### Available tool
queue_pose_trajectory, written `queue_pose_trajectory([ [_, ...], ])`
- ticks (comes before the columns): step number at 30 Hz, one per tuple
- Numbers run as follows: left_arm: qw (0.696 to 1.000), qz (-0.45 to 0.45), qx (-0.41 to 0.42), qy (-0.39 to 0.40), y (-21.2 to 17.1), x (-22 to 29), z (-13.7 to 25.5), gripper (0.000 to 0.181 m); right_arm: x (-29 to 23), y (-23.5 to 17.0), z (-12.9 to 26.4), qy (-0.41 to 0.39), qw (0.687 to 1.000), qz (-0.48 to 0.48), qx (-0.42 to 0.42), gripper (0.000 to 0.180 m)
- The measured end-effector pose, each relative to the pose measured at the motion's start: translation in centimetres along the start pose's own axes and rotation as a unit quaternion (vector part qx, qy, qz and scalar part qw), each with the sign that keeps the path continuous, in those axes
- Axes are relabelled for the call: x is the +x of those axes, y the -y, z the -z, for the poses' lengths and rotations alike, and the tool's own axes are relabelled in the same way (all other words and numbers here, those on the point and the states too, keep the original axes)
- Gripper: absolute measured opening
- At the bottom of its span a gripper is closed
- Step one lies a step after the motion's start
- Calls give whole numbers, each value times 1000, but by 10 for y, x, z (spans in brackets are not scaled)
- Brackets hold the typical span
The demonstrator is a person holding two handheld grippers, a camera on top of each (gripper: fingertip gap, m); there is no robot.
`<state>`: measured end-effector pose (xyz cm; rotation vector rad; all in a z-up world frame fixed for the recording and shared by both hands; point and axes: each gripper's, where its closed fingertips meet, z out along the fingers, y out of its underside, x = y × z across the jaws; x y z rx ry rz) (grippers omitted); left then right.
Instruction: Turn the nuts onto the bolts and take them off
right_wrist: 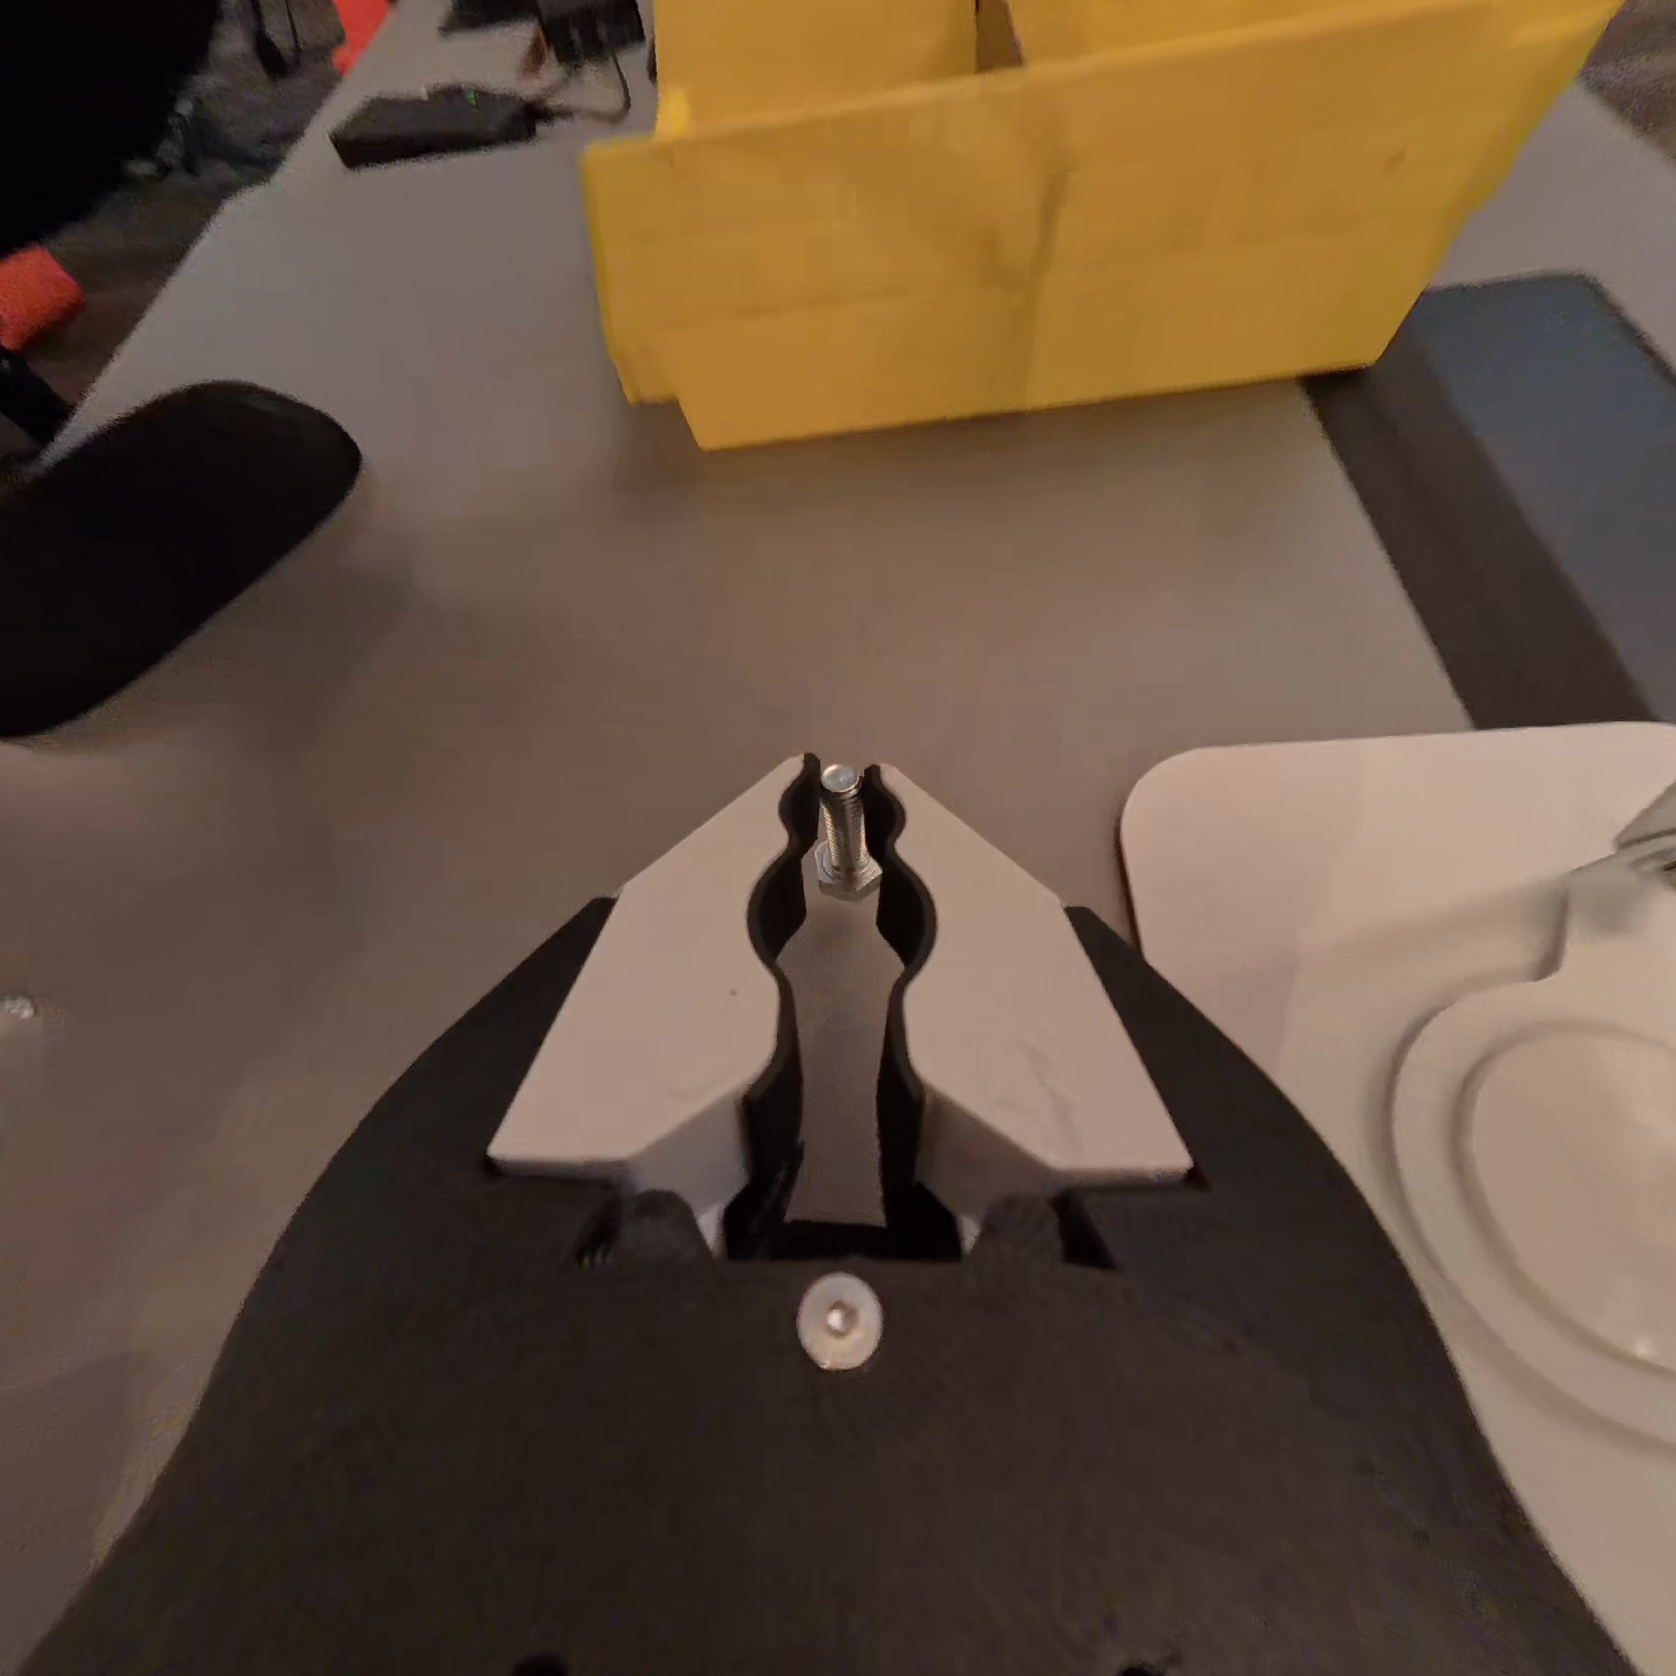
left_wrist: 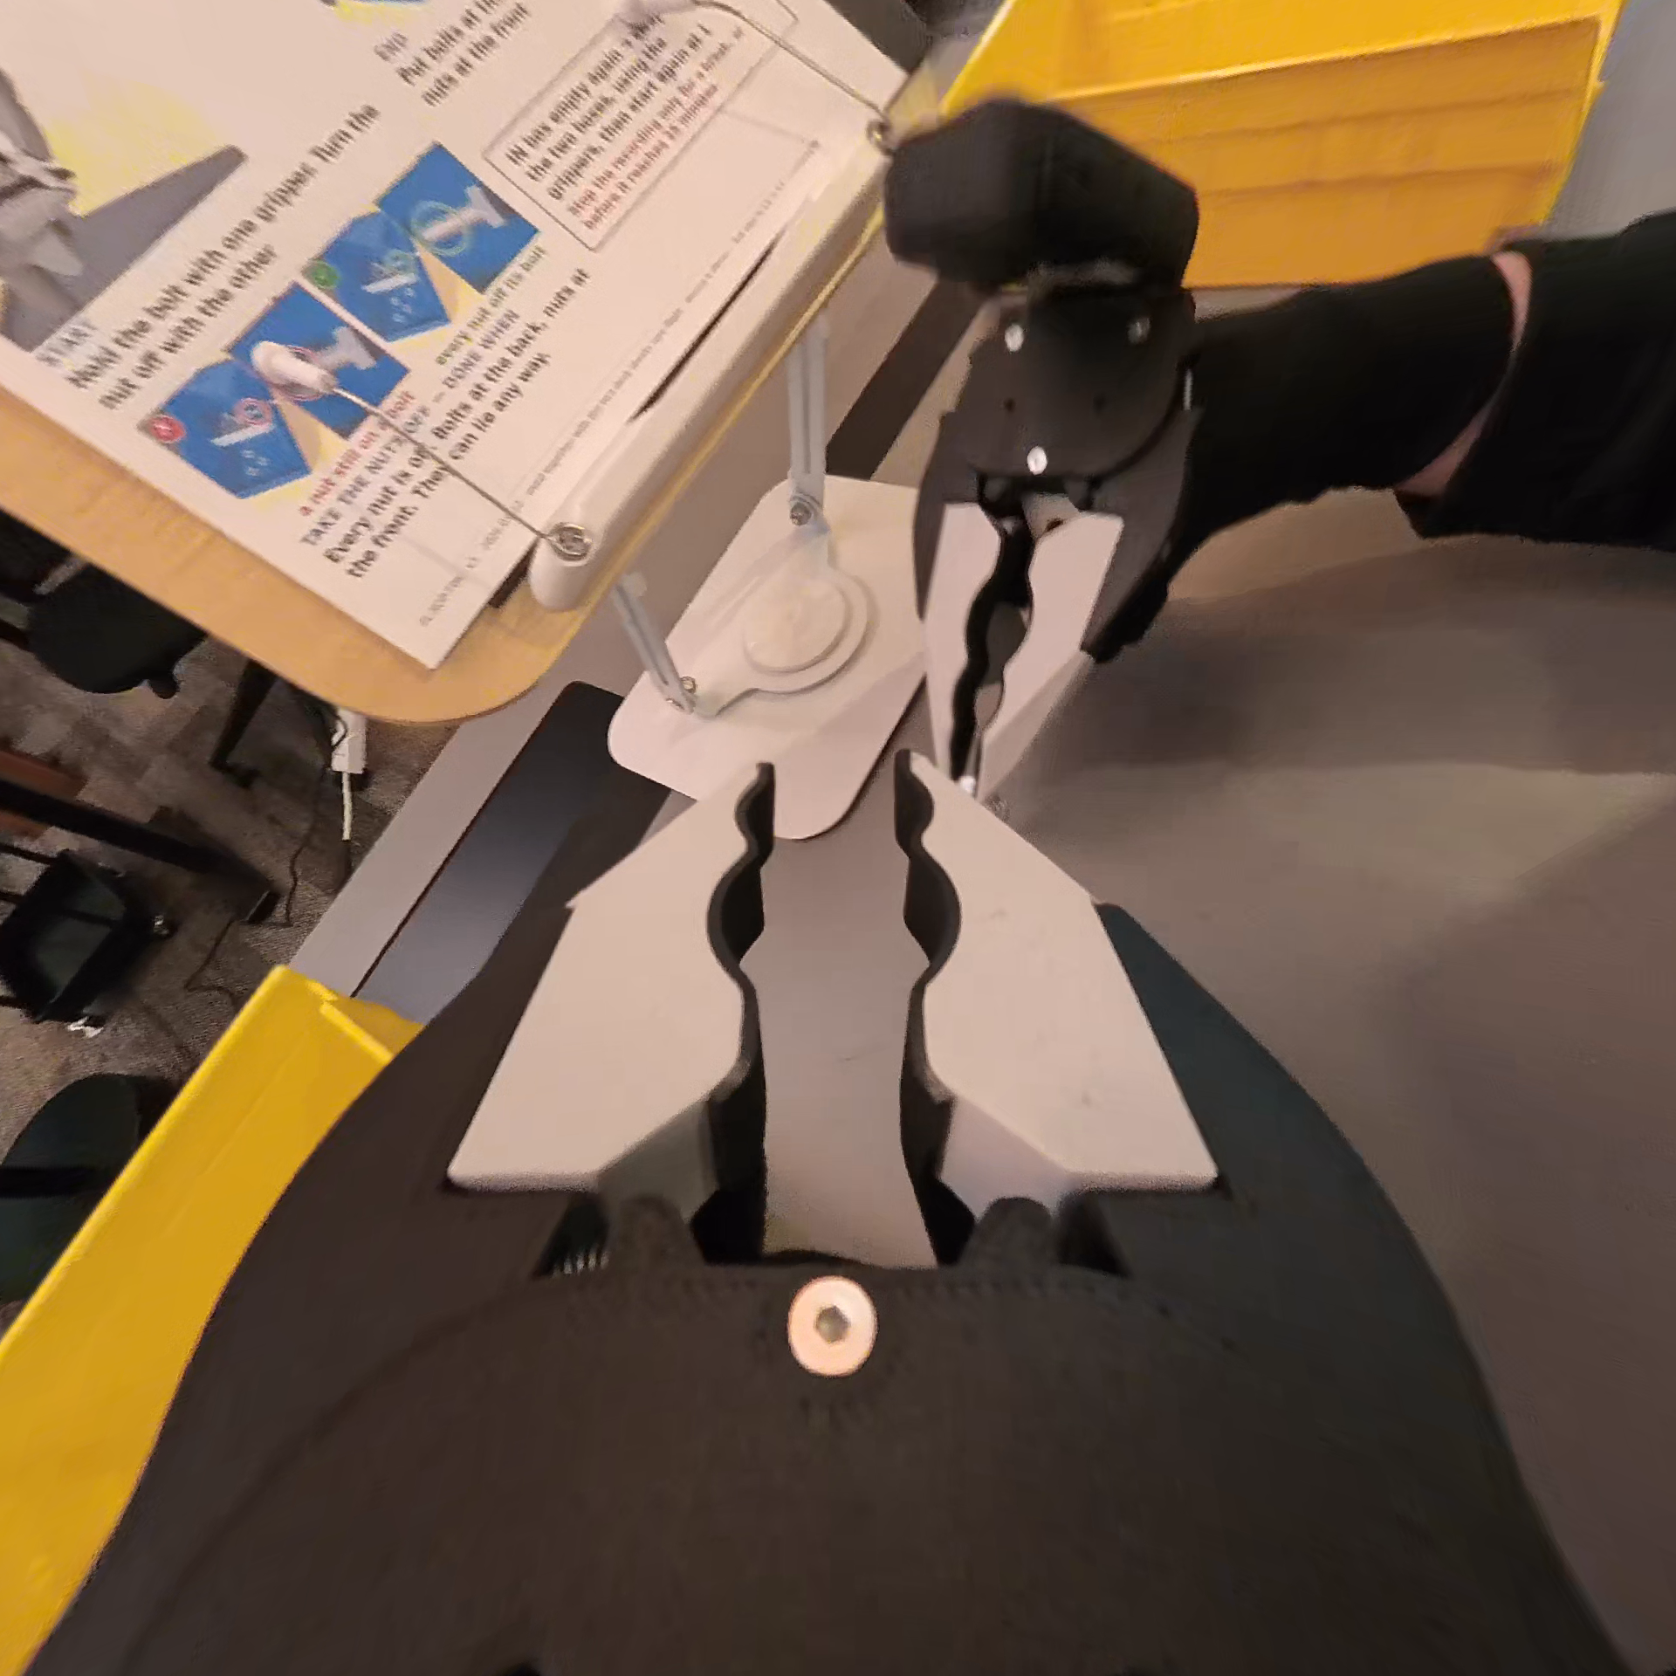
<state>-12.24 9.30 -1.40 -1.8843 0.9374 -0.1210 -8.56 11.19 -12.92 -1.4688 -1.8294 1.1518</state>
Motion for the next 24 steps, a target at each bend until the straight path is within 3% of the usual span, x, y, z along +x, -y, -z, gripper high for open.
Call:
queue_pose_trajectory([
  [1,1000,3,3,4,2,-3,3,24,0,-6,-4,1,1000,0,-12,7],
  [14,999,26,-22,27,-5,-31,30,28,6,-30,1,6,999,-15,-48,8],
  [24,977,112,-177,33,-87,-73,75,29,5,-28,6,14,999,-19,-44,23],
])
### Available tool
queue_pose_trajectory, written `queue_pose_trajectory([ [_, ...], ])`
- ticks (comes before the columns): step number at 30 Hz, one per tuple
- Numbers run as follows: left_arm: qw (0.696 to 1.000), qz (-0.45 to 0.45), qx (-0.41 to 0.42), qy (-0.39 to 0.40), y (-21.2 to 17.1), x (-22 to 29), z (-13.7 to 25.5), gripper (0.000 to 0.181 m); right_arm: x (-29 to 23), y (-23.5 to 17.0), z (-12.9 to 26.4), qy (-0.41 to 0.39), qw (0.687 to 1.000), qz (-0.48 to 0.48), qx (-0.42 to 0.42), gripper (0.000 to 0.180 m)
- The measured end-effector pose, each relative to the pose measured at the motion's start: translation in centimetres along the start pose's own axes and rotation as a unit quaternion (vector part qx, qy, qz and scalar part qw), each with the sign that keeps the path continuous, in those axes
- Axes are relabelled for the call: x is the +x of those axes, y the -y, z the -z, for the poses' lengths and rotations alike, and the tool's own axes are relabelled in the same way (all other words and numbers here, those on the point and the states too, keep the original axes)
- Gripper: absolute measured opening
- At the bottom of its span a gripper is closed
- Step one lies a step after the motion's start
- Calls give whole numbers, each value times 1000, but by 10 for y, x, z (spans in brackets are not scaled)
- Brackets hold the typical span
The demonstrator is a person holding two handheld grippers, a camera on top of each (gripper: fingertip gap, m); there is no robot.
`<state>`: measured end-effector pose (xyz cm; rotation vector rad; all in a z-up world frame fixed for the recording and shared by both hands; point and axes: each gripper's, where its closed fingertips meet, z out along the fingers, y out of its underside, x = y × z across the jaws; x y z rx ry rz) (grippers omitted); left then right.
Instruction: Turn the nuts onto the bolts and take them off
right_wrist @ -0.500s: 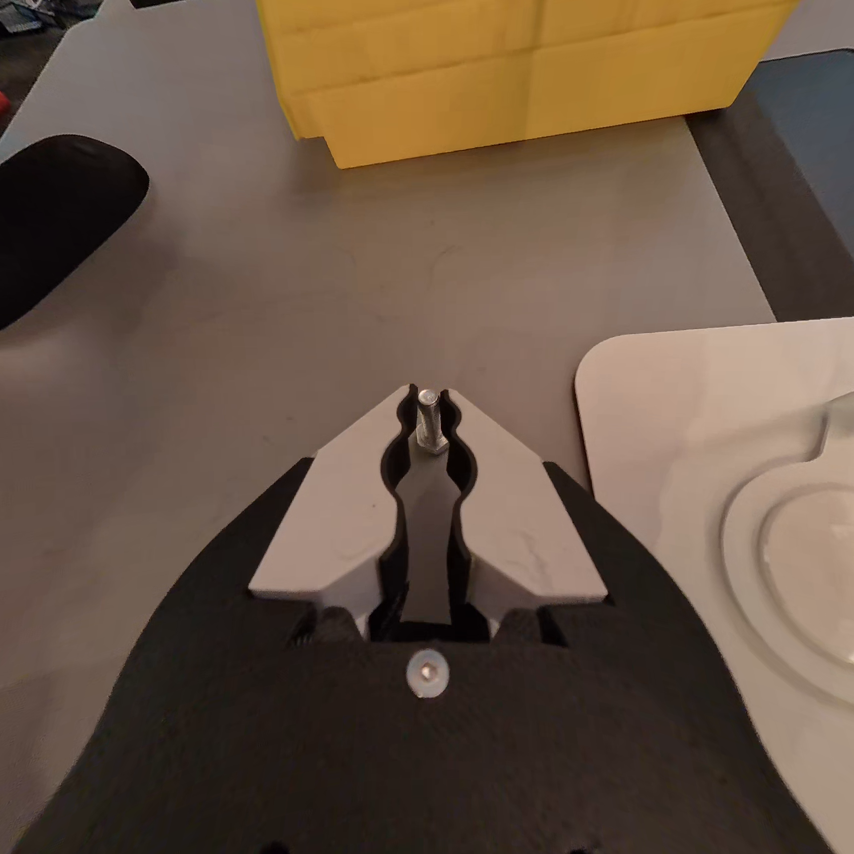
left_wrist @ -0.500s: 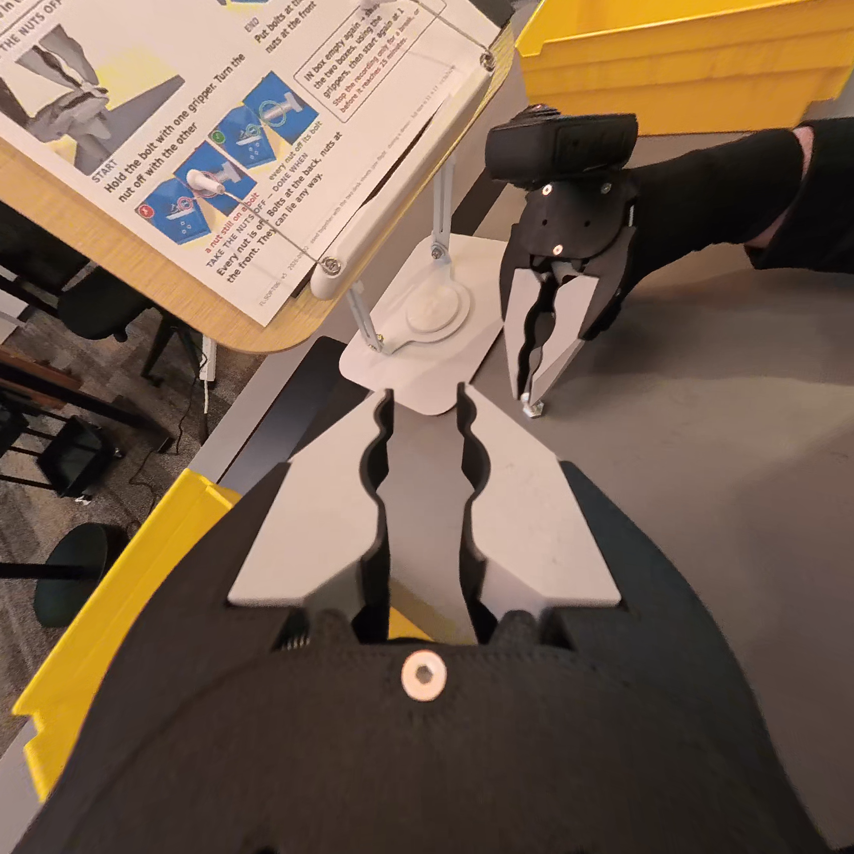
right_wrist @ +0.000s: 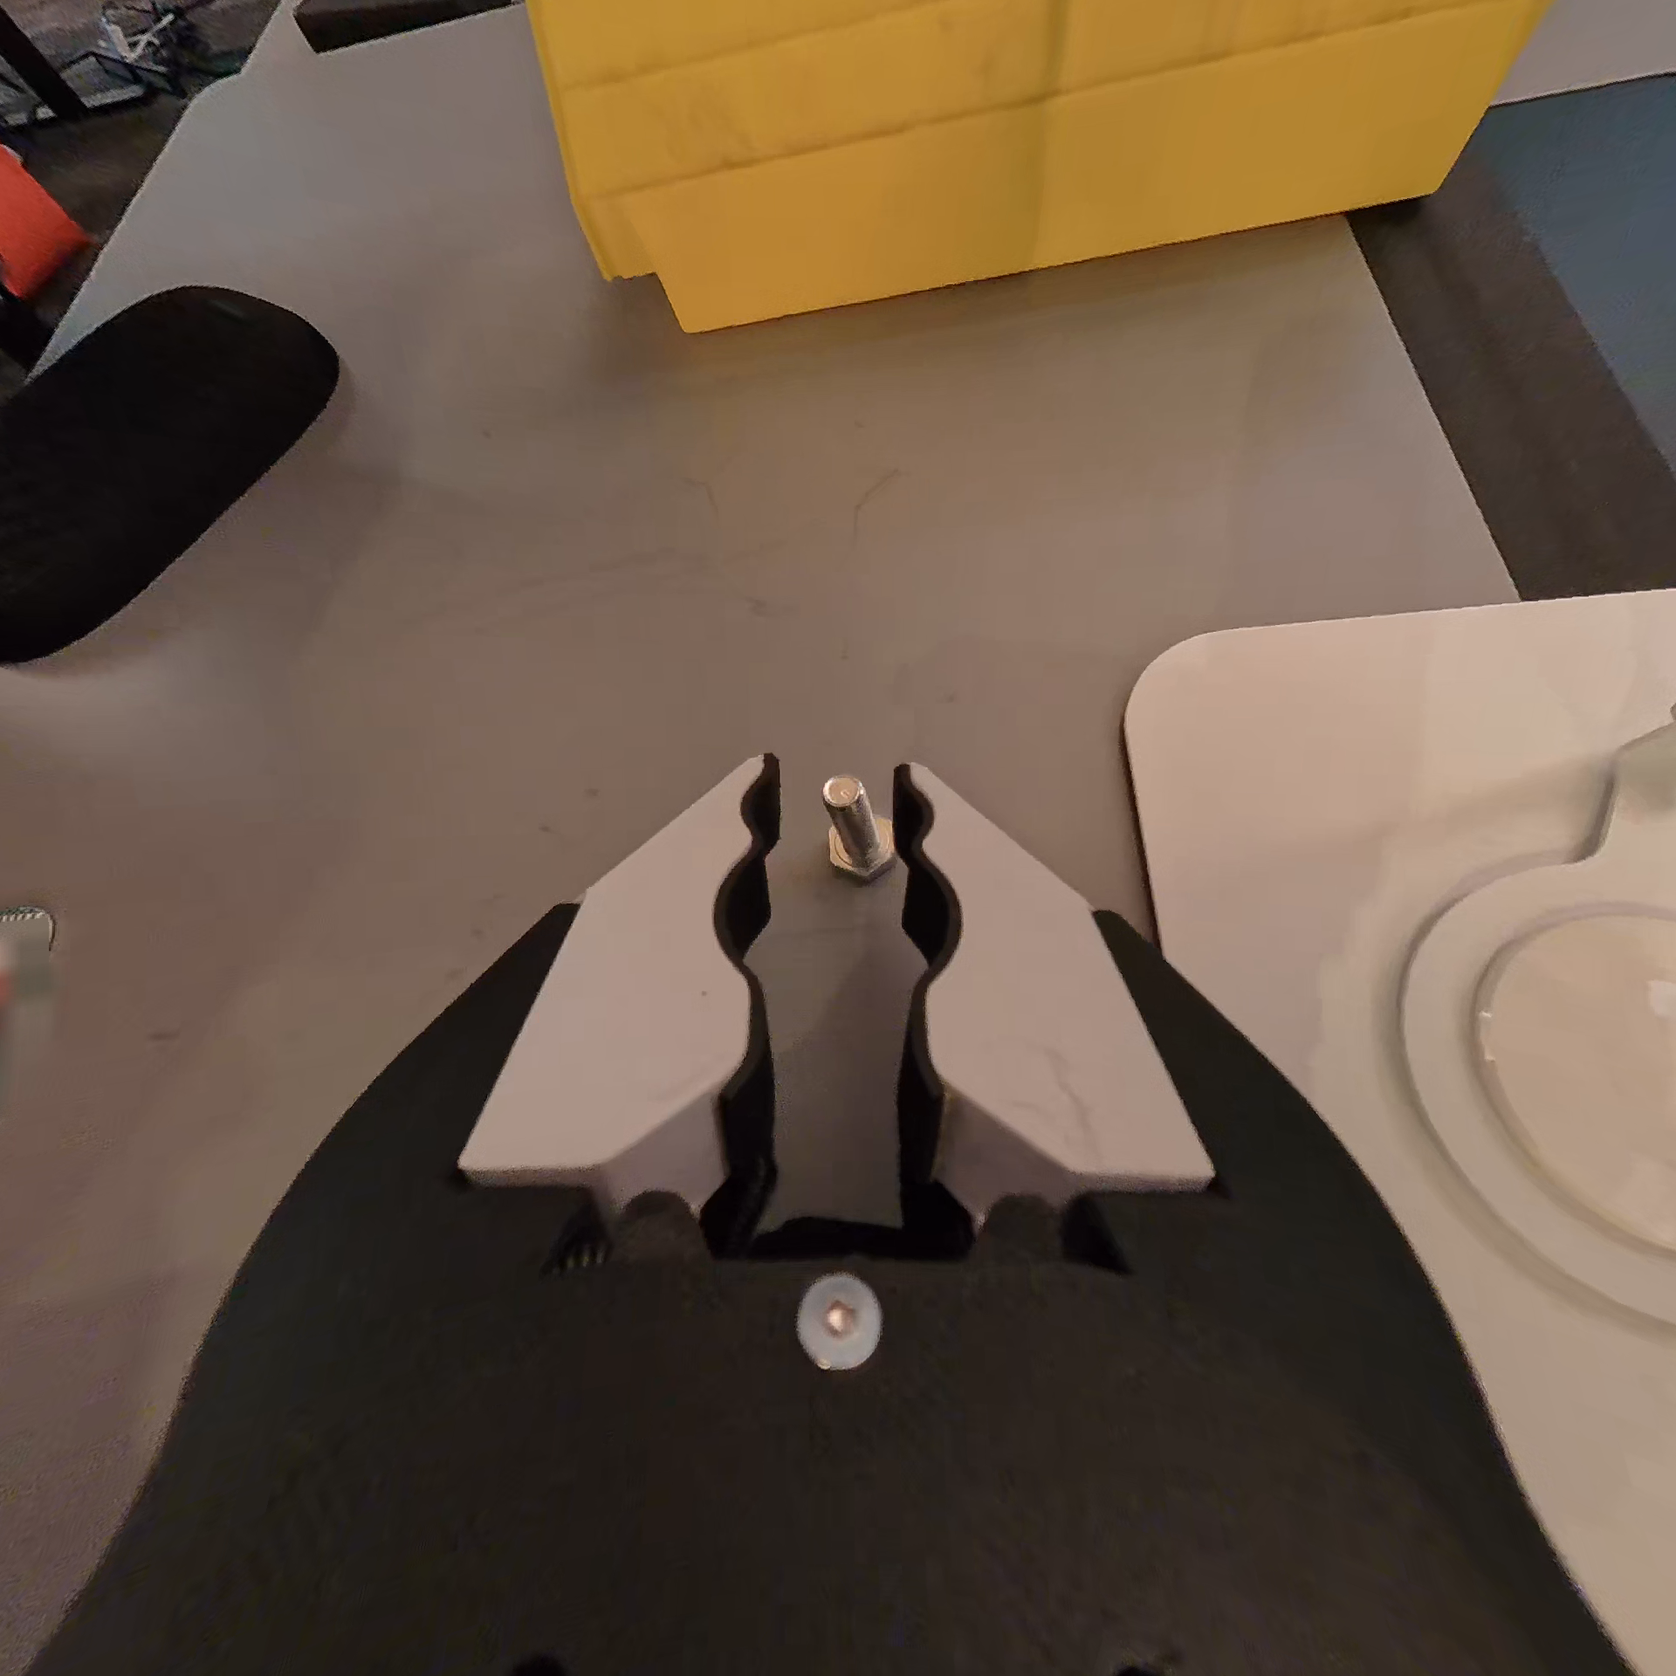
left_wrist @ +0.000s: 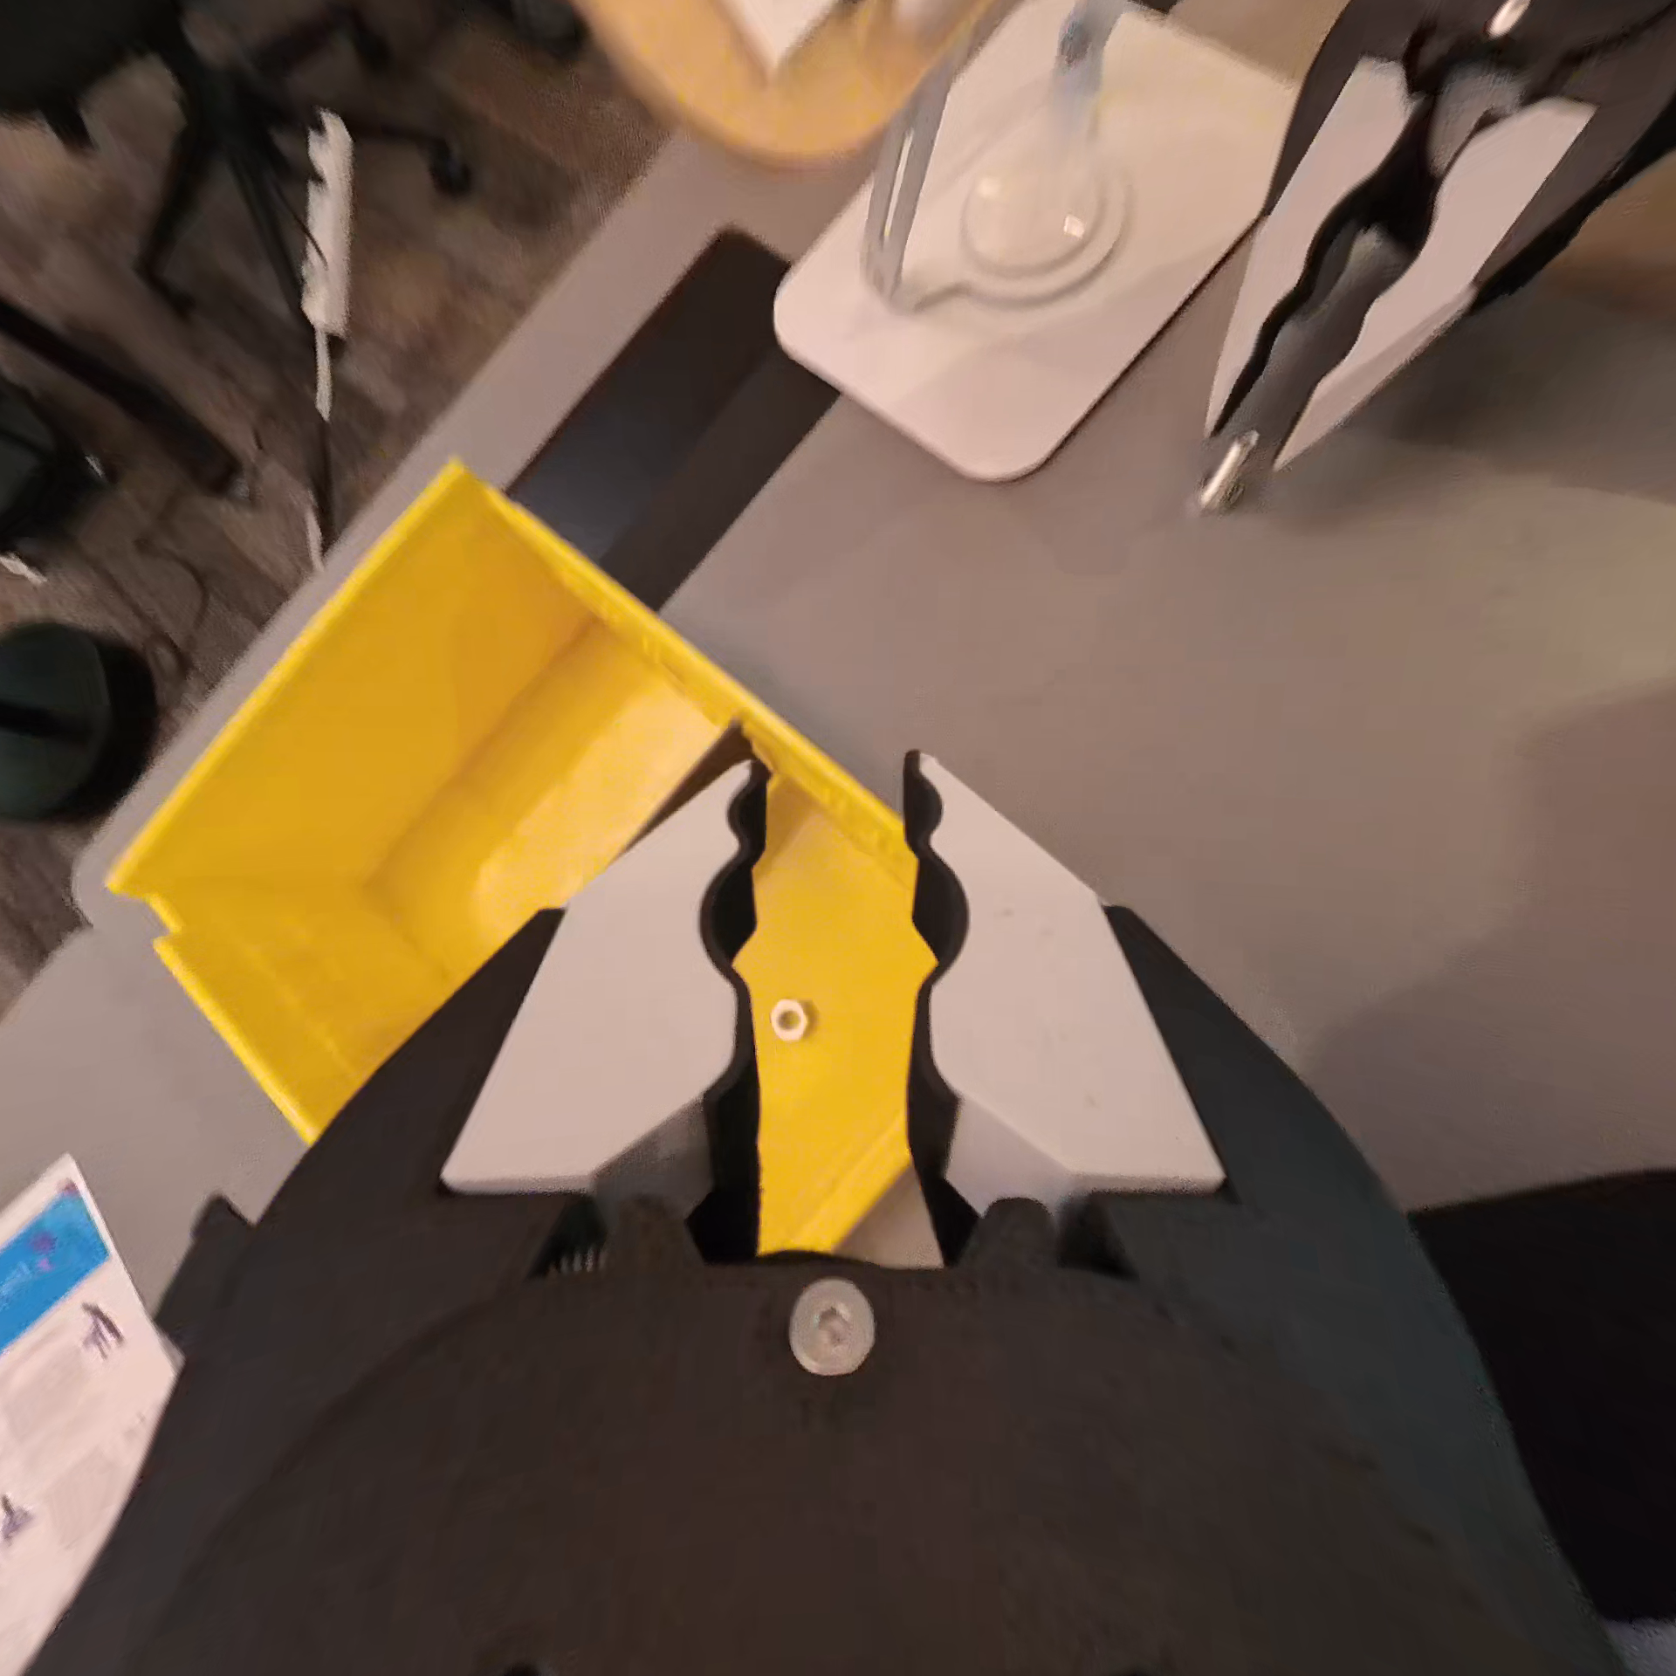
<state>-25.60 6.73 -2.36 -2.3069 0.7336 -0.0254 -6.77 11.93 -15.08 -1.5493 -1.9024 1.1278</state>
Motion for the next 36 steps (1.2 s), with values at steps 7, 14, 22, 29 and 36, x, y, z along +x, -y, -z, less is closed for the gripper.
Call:
queue_pose_trajectory([
  [7,991,87,-103,-27,-74,-24,-26,28,2,6,9,-9,1000,4,10,24],
  [14,964,129,-230,-36,-146,-26,-64,34,3,10,14,-14,1000,7,20,24],
  [22,952,148,-266,-36,-167,-23,-79,34,1,11,13,-12,1000,9,20,23],
  [29,949,155,-272,-33,-171,-24,-85,29,1,14,15,-14,1000,12,22,23],
  [36,950,148,-275,-29,-172,-25,-84,15,1,15,16,-16,1000,14,23,23],
])
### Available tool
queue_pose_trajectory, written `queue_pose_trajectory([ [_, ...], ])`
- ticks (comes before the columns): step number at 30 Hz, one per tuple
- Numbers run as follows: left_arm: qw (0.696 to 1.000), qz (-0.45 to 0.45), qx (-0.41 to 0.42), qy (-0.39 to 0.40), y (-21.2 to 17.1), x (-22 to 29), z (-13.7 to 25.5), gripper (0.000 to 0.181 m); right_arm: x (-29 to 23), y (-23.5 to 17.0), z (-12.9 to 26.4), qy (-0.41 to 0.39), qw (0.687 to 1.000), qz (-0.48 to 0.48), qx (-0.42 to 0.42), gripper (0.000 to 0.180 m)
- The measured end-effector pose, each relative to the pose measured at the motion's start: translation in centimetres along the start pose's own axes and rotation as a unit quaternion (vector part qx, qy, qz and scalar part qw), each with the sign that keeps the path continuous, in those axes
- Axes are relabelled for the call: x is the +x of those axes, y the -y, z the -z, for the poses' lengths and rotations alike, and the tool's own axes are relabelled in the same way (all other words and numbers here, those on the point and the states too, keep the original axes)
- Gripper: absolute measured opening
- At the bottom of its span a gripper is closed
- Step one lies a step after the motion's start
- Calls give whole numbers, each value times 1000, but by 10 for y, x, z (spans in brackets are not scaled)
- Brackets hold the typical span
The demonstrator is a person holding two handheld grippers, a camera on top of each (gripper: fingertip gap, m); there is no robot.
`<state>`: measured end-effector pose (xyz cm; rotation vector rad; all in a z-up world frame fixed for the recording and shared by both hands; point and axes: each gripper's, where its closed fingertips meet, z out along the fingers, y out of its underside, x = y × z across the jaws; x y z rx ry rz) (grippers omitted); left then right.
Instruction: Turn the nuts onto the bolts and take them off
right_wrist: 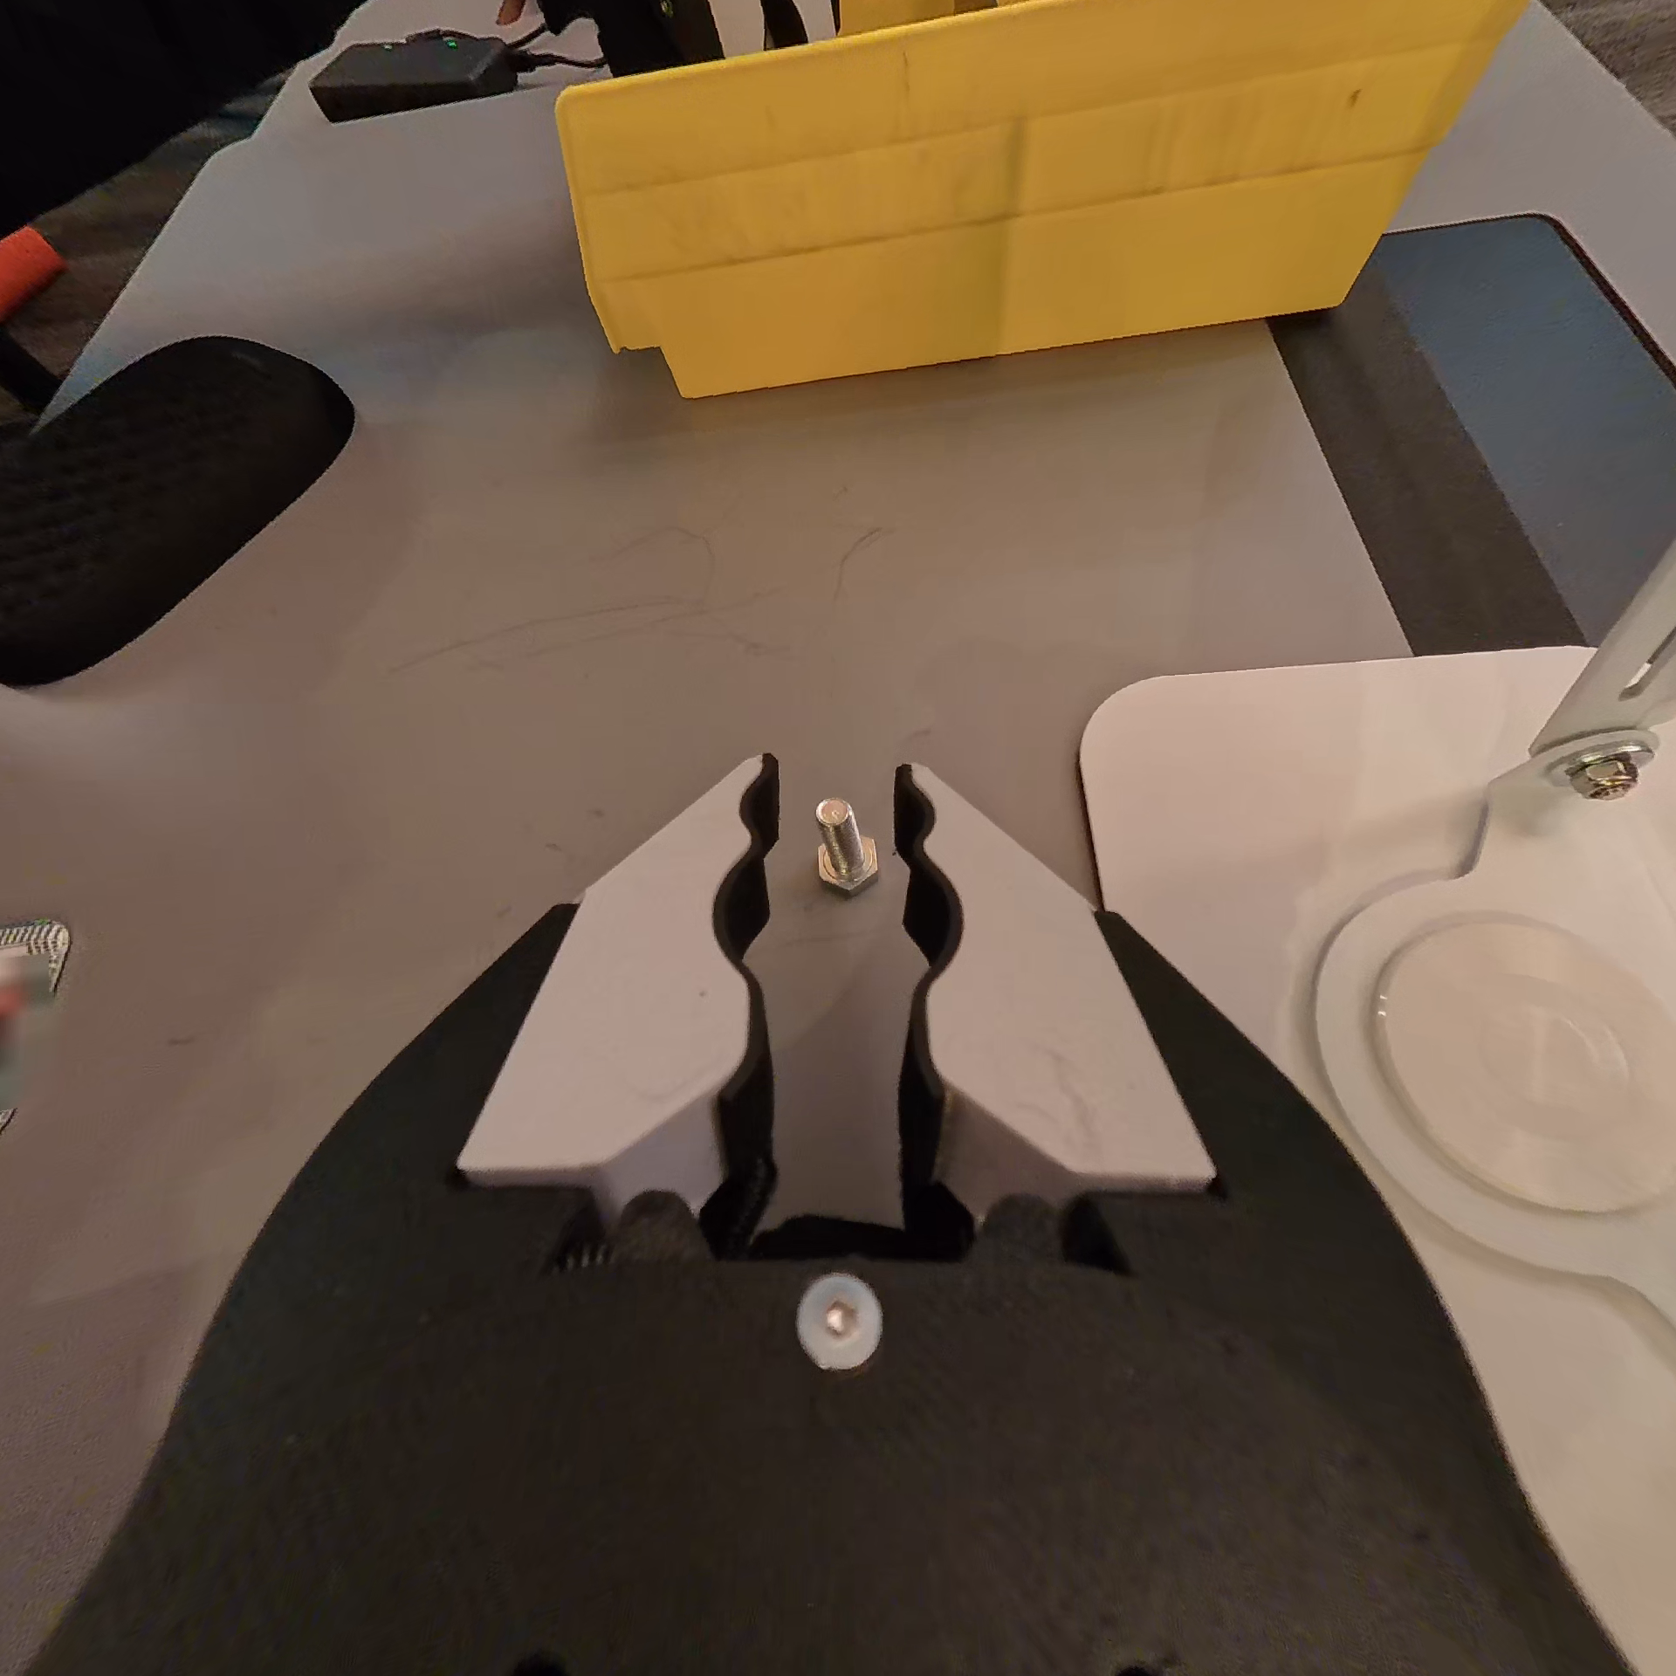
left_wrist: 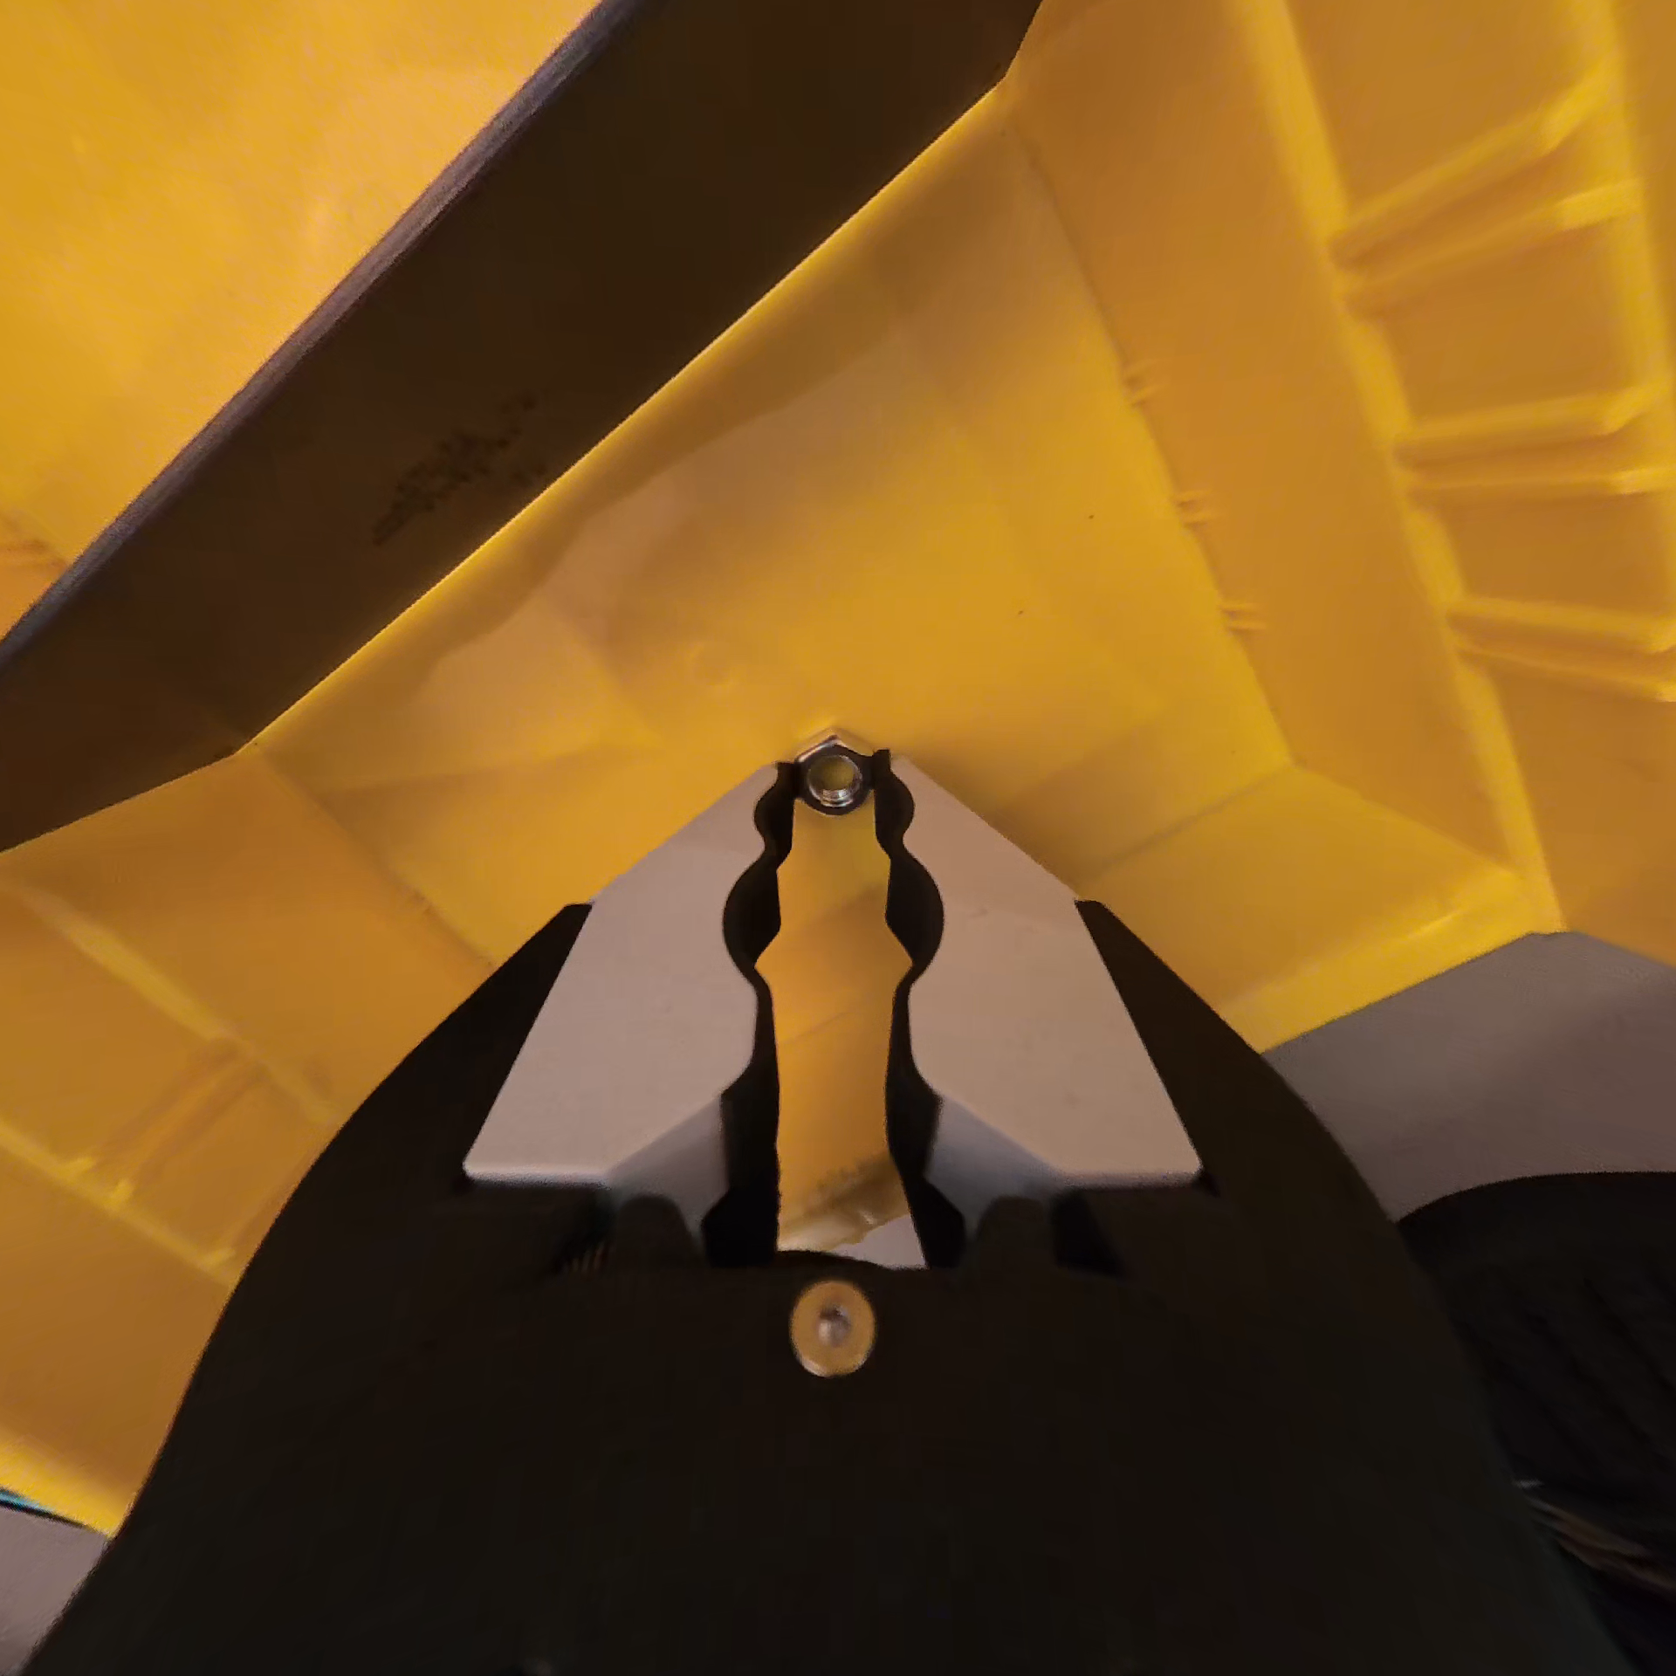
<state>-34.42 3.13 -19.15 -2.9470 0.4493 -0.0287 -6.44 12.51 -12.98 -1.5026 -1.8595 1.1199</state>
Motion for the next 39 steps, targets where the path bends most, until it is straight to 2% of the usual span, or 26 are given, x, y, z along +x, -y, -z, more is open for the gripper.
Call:
queue_pose_trajectory([
  [6,1000,-3,9,7,1,-4,1,15,1,2,2,-4,1000,0,5,26],
  [11,999,0,43,12,9,-9,16,15,4,6,7,-16,1000,3,7,36],
  [16,992,-25,117,41,32,-5,68,15,2,23,22,-52,998,45,6,43],
  [18,984,-38,175,17,49,10,96,15,-3,43,31,-68,995,75,26,44],
  [21,956,-63,280,-63,76,52,140,15,-14,83,42,-108,982,139,75,49],
  [26,879,-126,405,-217,103,131,202,16,-49,142,44,-163,941,262,137,52],
  [28,848,-140,436,-267,107,153,219,16,-64,156,41,-177,926,298,149,47],
  [30,816,-154,457,-319,109,174,230,15,-76,167,37,-181,916,319,163,43],
  [33,784,-164,469,-372,110,194,235,15,-87,179,34,-191,903,336,185,40],
  [39,743,-163,485,-431,112,212,239,15,-96,185,28,-199,893,352,198,35],
])
